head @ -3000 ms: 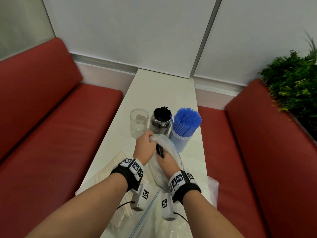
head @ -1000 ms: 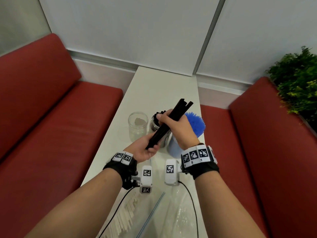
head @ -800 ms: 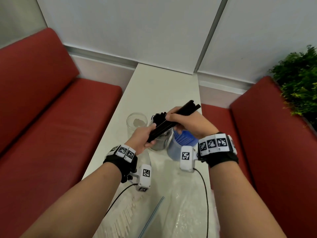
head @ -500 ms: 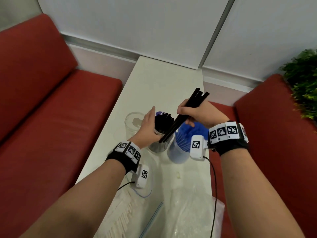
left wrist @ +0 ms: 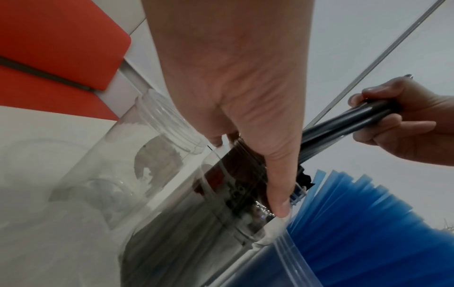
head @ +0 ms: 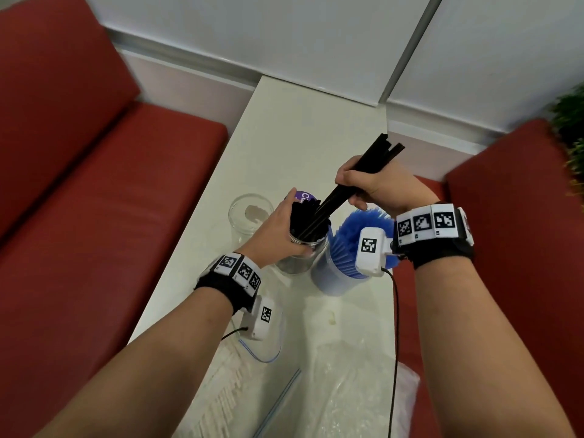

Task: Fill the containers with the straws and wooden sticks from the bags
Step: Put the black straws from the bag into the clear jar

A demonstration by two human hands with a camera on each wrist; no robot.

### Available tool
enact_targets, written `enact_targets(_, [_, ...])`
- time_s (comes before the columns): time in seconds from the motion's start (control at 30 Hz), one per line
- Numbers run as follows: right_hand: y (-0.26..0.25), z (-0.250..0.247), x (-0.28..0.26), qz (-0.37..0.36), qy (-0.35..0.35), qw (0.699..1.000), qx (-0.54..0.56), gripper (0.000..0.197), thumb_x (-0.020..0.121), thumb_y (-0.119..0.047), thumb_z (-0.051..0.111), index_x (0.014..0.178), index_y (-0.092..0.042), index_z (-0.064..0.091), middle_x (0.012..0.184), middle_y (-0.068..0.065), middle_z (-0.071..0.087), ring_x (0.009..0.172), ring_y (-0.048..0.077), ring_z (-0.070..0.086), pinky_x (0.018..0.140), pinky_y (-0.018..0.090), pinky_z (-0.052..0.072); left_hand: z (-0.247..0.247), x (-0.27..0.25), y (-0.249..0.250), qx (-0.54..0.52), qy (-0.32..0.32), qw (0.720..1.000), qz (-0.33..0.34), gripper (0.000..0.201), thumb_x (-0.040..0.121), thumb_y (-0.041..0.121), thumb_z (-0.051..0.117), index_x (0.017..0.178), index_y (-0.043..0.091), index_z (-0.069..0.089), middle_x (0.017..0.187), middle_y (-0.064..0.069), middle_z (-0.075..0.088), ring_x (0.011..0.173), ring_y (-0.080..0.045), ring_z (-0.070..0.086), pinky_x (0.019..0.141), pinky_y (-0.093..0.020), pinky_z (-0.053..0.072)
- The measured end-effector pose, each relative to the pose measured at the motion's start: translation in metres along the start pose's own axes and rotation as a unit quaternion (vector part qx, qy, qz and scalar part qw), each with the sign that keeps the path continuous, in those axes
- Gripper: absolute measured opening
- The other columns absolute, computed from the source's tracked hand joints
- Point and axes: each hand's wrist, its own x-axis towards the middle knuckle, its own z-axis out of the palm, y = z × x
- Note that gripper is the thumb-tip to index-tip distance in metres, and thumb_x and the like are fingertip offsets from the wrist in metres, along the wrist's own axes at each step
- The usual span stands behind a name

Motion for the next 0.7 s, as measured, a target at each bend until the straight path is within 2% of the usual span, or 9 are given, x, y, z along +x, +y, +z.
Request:
enact_targets(0.17, [0.007, 0.020, 0.002, -0.005, 0.023, 0.999, -0.027, 0.003, 0.082, -0.007, 0.069, 0.080, -0.006, 0.069, 0.067, 0.025, 0.062, 0.049, 0.027, 0.052, 0.044, 0.029, 0.042, 0.000, 0.000, 0.004, -0.004, -0.008, 1.000, -0.021, 0.132, 0.057, 0.037, 0.091, 0.154, 0.030, 0.001, 0.144, 0.006, 0.037, 0.134, -0.012, 0.038, 0.114, -0.037, 0.034])
enact_targets(0.23, [0.015, 0.043, 0.001, 0.021, 0.030, 0.997, -0.068, 0.005, 0.082, -0.009, 0.073, 0.084, -0.007, 0.069, 0.065, 0.011, 0.065, 0.050, 0.021, 0.057, 0.047, 0.029, 0.045, 0.002, -0.001, 0.004, -0.019, -0.005, 1.000, -0.019, 0.132, 0.058, 0.033, 0.092, 0.155, 0.027, 0.003, 0.144, 0.004, 0.040, 0.134, -0.012, 0.039, 0.113, -0.039, 0.036])
enact_targets(0.27, [0.021, 0.056, -0.001, 0.039, 0.044, 0.994, -0.094, 0.010, 0.082, -0.011, 0.076, 0.088, -0.008, 0.068, 0.069, 0.005, 0.066, 0.055, 0.017, 0.061, 0.051, 0.030, 0.049, 0.003, -0.001, 0.004, -0.027, -0.001, 0.999, -0.020, 0.132, 0.058, 0.030, 0.092, 0.155, 0.025, 0.003, 0.145, 0.004, 0.040, 0.135, -0.012, 0.039, 0.113, -0.039, 0.035])
enact_targets(0.33, [0.028, 0.080, -0.006, 0.068, 0.070, 0.982, -0.161, 0.020, 0.081, -0.015, 0.080, 0.094, -0.012, 0.064, 0.085, 0.002, 0.066, 0.079, 0.018, 0.067, 0.067, 0.031, 0.055, 0.003, -0.001, 0.003, -0.041, -0.003, 0.999, -0.028, 0.132, 0.059, 0.025, 0.092, 0.155, 0.024, 0.002, 0.146, 0.006, 0.040, 0.135, -0.011, 0.040, 0.113, -0.040, 0.036])
enact_targets(0.43, [0.025, 0.090, -0.013, 0.040, 0.085, 0.977, -0.193, 0.034, 0.078, -0.022, 0.083, 0.101, -0.019, 0.057, 0.098, 0.002, 0.060, 0.094, 0.022, 0.062, 0.073, 0.026, 0.049, 0.002, -0.002, 0.007, -0.053, -0.003, 0.998, -0.024, 0.129, 0.060, 0.020, 0.092, 0.155, 0.024, 0.005, 0.145, 0.006, 0.043, 0.134, -0.011, 0.042, 0.111, -0.040, 0.038])
enact_targets(0.5, [0.012, 0.087, -0.014, -0.029, 0.141, 0.969, -0.199, 0.048, 0.077, -0.032, 0.080, 0.115, -0.023, 0.052, 0.111, 0.003, 0.051, 0.104, 0.022, 0.054, 0.083, 0.030, 0.048, 0.002, -0.003, 0.009, -0.049, 0.001, 0.999, -0.003, 0.118, 0.058, 0.016, 0.091, 0.151, 0.020, 0.018, 0.140, 0.002, 0.046, 0.131, -0.013, 0.044, 0.110, -0.040, 0.040])
enact_targets(0.6, [-0.002, 0.099, -0.009, -0.169, 0.256, 0.911, -0.274, 0.057, 0.087, -0.041, 0.066, 0.138, -0.023, 0.048, 0.136, 0.005, 0.048, 0.129, 0.025, 0.043, 0.104, 0.035, 0.037, 0.002, 0.000, 0.016, -0.022, 0.007, 0.999, 0.023, 0.090, 0.062, 0.014, 0.086, 0.136, 0.022, 0.035, 0.127, 0.003, 0.052, 0.118, -0.005, 0.050, 0.101, -0.029, 0.044])
enact_targets(0.63, [-0.001, 0.109, -0.007, -0.175, 0.255, 0.899, -0.310, 0.058, 0.094, -0.041, 0.059, 0.146, -0.018, 0.043, 0.147, 0.009, 0.044, 0.140, 0.026, 0.036, 0.113, 0.039, 0.031, 0.002, 0.000, 0.021, 0.000, 0.009, 0.999, 0.032, 0.079, 0.069, 0.015, 0.081, 0.135, 0.020, 0.038, 0.128, 0.001, 0.052, 0.115, -0.004, 0.050, 0.100, -0.024, 0.043])
enact_targets(0.7, [0.017, 0.134, -0.009, -0.108, 0.169, 0.904, -0.377, 0.066, 0.105, -0.045, 0.044, 0.157, -0.009, 0.025, 0.164, 0.014, 0.024, 0.154, 0.028, 0.014, 0.125, 0.042, 0.012, 0.005, -0.001, 0.023, 0.086, 0.004, 0.995, 0.060, 0.057, 0.091, 0.016, 0.060, 0.142, 0.008, 0.036, 0.139, -0.010, 0.046, 0.126, -0.015, 0.044, 0.108, -0.018, 0.030])
